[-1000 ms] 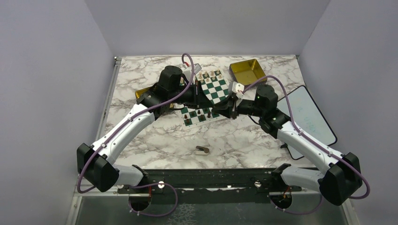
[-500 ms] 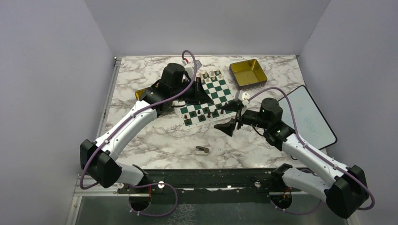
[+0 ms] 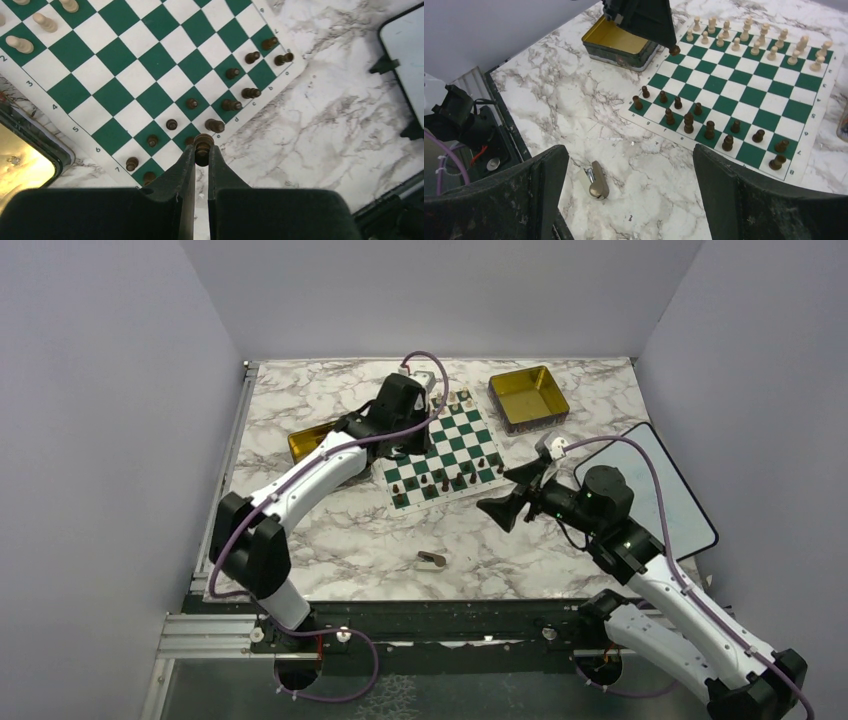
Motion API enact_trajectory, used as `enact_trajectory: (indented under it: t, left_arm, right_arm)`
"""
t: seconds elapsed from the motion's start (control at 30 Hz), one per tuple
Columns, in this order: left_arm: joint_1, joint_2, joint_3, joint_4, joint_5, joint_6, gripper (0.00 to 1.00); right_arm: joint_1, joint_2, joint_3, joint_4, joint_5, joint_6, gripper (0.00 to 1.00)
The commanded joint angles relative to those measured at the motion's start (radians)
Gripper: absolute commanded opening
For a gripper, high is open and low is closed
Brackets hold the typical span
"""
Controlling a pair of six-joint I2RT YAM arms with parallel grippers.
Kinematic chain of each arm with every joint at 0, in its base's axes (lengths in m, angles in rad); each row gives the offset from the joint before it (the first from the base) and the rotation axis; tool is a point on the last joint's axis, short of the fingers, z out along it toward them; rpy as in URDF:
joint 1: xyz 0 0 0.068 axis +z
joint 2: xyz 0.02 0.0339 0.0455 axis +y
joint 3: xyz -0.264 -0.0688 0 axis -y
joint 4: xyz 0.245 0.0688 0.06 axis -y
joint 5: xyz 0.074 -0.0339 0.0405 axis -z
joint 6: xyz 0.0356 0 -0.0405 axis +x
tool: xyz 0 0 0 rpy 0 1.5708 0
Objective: Set up the chess pieces on the board
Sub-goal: Place the chess piece on the chessboard.
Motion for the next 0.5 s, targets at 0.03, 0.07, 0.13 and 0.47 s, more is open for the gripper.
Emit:
enact_trajectory:
  t: [0.03, 0.07, 0.13, 0.47]
  left_arm:
    - [-0.012, 0.145, 0.103, -0.003, -0.084, 0.033, 0.07]
    - [-0.017, 0.172, 0.122, -0.001, -0.084, 0.034, 0.08]
    - [-0.028, 0.229, 0.161, 0.001, -0.086, 0.041, 0.08]
    - [-0.071, 0.423, 0.281, 0.0, -0.077, 0.017, 0.1]
  right_arm:
    - [0.004, -0.057, 0.042, -0.11, 0.126, 0.086, 1.0]
    - [0.004, -0.067, 0.044, -0.116, 0.137, 0.089, 1.0]
    - [0.004, -0.077, 0.044, -0.135, 0.159, 0.092, 1.0]
    - [0.004, -0.097, 0.075, -0.231, 0.211, 0.088, 1.0]
